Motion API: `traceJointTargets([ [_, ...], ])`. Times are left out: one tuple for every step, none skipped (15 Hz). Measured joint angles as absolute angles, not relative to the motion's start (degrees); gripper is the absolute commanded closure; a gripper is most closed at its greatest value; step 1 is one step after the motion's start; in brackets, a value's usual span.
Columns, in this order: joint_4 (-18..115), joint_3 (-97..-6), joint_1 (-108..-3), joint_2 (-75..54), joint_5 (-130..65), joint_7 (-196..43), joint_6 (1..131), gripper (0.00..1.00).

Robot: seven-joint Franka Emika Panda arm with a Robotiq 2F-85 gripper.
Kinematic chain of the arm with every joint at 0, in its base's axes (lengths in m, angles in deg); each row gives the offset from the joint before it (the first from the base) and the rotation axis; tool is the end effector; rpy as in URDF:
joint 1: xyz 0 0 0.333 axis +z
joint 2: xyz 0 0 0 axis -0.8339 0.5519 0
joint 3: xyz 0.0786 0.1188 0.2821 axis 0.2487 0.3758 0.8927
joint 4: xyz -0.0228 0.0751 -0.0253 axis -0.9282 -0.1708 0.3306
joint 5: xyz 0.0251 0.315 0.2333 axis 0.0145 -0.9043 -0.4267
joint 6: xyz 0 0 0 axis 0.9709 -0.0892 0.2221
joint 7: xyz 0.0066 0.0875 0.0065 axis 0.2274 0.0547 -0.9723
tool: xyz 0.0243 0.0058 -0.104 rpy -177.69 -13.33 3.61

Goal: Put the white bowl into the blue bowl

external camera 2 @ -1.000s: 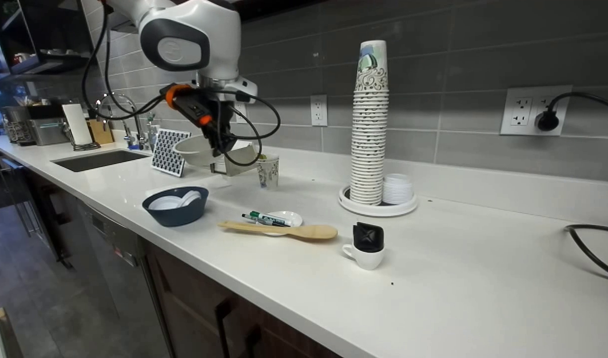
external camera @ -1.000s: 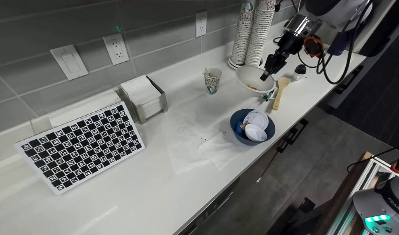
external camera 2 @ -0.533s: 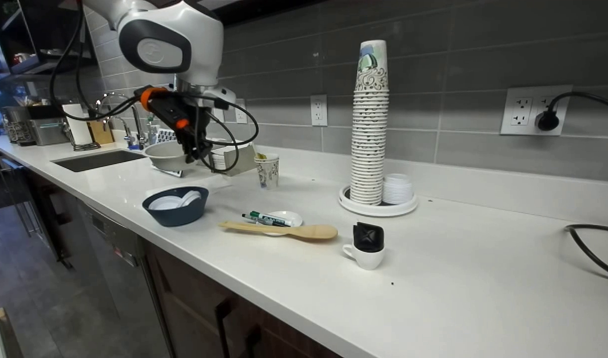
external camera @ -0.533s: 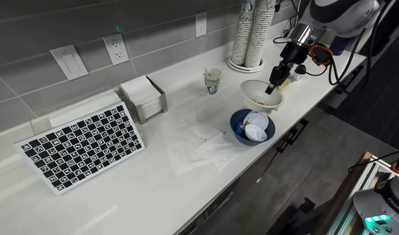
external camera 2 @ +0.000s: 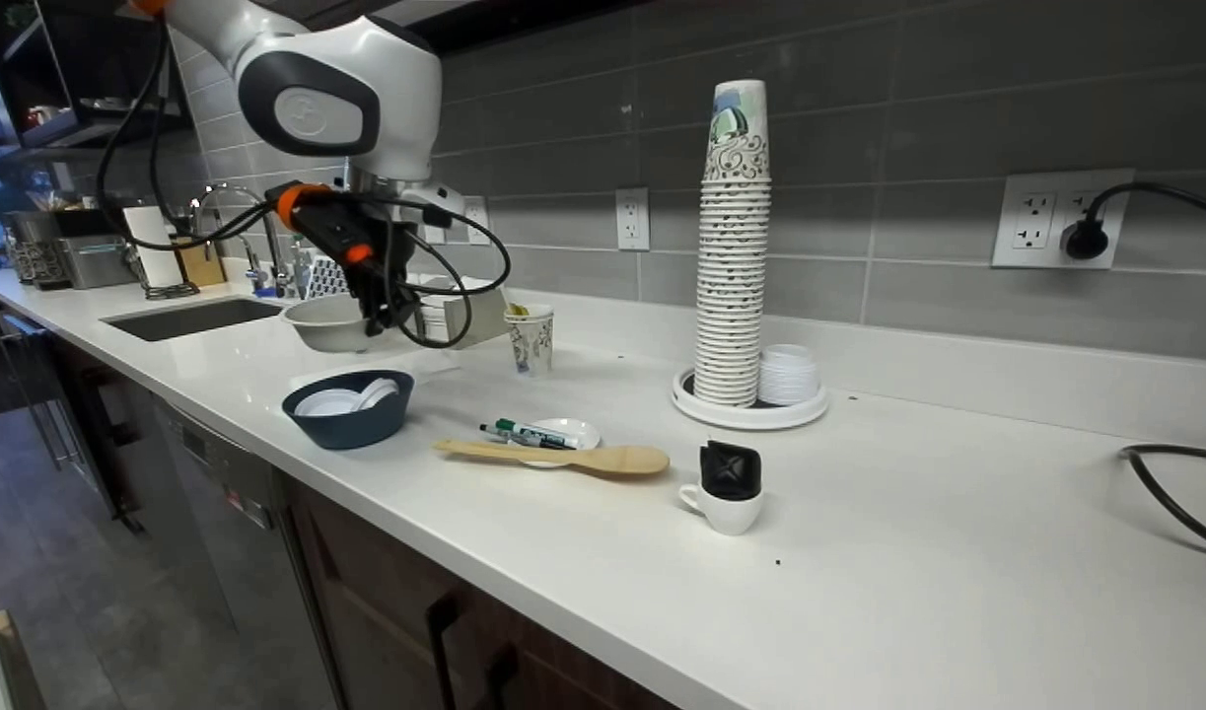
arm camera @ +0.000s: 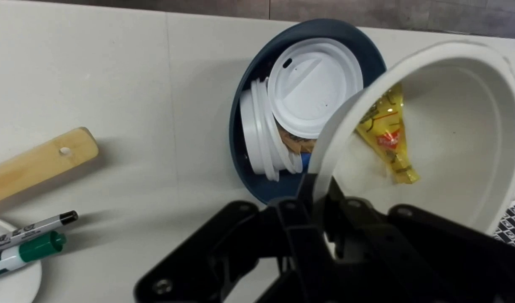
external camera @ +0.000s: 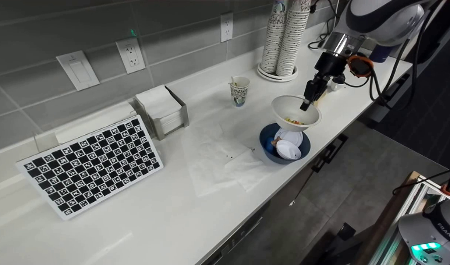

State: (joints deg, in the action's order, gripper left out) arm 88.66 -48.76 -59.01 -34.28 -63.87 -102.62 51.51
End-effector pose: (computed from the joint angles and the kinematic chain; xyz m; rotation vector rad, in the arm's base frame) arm 0.4827 -0.0115 0.3921 -2.7133 -0.0414 0.0000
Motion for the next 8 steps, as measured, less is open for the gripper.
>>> traceJointTargets([
  [88.96,-48.58,-58.62,-34.12,-63.16,-101.97,51.65,0.98],
  [89.3,-48.39,-58.18,-33.99,-62.69,-101.46,51.85,0.98],
  [89.55,-48.17,-57.74,-33.86,-62.32,-100.99,51.95,0.98],
  [89.77,-47.89,-57.4,-33.78,-62.21,-100.71,52.05,0.98],
  [90.04,-47.7,-56.97,-33.74,-62.19,-100.48,52.44,0.98],
  [90.38,-47.41,-56.62,-33.71,-62.18,-100.11,53.05,0.98],
  [90.73,-47.14,-56.31,-33.66,-61.98,-99.64,53.68,0.98],
  [90.95,-46.89,-56.06,-33.49,-61.51,-99.05,54.26,0.98],
])
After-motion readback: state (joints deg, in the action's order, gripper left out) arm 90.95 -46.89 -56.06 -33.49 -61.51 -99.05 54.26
